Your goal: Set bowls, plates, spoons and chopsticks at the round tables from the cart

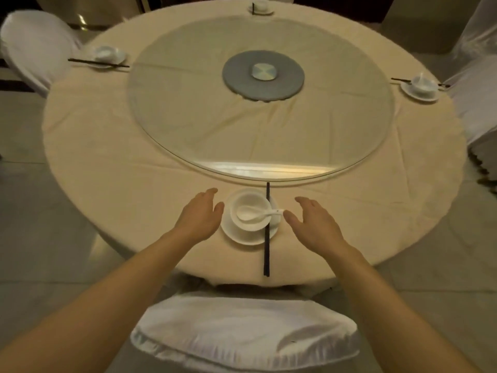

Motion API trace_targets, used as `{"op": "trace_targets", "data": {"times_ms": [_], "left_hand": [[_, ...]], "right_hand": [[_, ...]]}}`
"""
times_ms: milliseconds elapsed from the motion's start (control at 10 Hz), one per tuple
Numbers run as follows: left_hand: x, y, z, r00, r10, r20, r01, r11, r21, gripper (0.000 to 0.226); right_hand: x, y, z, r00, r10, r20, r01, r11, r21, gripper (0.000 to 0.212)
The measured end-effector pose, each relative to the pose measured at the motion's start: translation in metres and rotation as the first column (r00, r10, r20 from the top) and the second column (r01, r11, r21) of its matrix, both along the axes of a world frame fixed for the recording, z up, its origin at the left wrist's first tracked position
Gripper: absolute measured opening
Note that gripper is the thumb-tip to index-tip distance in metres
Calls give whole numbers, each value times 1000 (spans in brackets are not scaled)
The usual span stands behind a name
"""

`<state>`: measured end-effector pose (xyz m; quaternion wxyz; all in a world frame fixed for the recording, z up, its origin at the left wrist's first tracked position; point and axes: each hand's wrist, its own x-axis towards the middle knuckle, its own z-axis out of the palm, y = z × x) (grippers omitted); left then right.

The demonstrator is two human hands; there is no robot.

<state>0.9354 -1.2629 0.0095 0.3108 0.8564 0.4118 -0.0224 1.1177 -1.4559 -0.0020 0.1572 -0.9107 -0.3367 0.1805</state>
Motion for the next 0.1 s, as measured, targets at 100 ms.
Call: {"op": "trace_targets", "data": {"times_ms": [100], "left_hand": [[5,6,-19,996,92,8,-91,995,-45,52]], "right_hand": [[7,3,-23,998,-61,-29,63,997,50,49]]}}
